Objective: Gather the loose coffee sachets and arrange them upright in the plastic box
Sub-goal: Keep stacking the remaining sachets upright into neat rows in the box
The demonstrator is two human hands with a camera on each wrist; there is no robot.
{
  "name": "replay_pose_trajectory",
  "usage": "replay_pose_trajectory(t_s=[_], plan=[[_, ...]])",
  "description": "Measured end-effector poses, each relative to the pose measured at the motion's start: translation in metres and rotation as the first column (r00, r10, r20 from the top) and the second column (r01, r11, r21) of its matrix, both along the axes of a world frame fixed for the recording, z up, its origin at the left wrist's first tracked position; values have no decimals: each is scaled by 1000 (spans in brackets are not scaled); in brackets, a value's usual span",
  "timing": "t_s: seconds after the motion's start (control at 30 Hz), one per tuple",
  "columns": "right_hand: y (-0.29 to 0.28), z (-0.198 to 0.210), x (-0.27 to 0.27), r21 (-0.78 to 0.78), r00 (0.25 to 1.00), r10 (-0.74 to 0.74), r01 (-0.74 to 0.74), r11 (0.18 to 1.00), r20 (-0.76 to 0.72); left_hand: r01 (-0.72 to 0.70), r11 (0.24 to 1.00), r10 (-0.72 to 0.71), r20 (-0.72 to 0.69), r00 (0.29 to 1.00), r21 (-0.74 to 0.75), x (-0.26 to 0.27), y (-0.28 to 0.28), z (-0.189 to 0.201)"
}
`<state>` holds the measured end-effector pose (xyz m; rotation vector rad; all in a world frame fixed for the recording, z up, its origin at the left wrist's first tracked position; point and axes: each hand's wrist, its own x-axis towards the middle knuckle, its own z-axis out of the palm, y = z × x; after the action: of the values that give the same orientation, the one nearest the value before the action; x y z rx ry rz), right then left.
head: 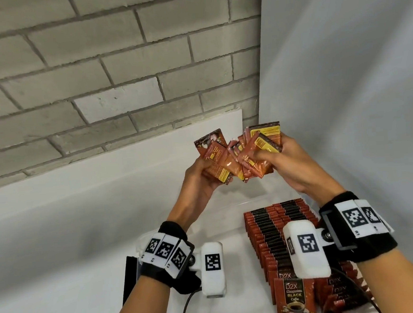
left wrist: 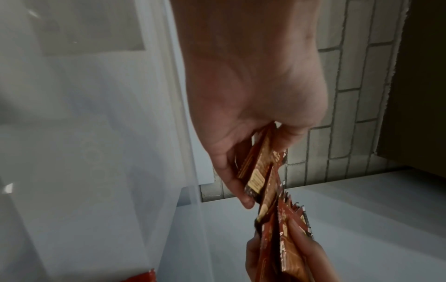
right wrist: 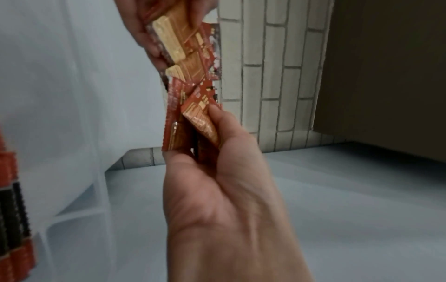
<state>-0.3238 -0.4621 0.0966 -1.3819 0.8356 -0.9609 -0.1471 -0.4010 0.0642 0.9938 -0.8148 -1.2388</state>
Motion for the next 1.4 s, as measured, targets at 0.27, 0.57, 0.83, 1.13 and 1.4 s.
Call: replay_pose_trajectory(t_s=[0.27,0.57,0.83,1.13,1.4], plan=[[1,-2,5,6,997,-67,67,998,43,-23,1000,24,128,992,-11,-6,3,0],[6,-5,8,108,993,118,-115,987,-16,-73,997,78,164,983,-39,-5,6,0],[4,-4,10,305,978,-4,-61,950,208,-72,997,70,146,987,5,-6,-1,2],[4,-3,11,436,966,22,-137,889,259,-29,995,42,140,989,-95,-8,1,-1],[2,0,5,320,983,-18,-43,946,184,-33,995,64,365,929,-90,-10,3,-2]])
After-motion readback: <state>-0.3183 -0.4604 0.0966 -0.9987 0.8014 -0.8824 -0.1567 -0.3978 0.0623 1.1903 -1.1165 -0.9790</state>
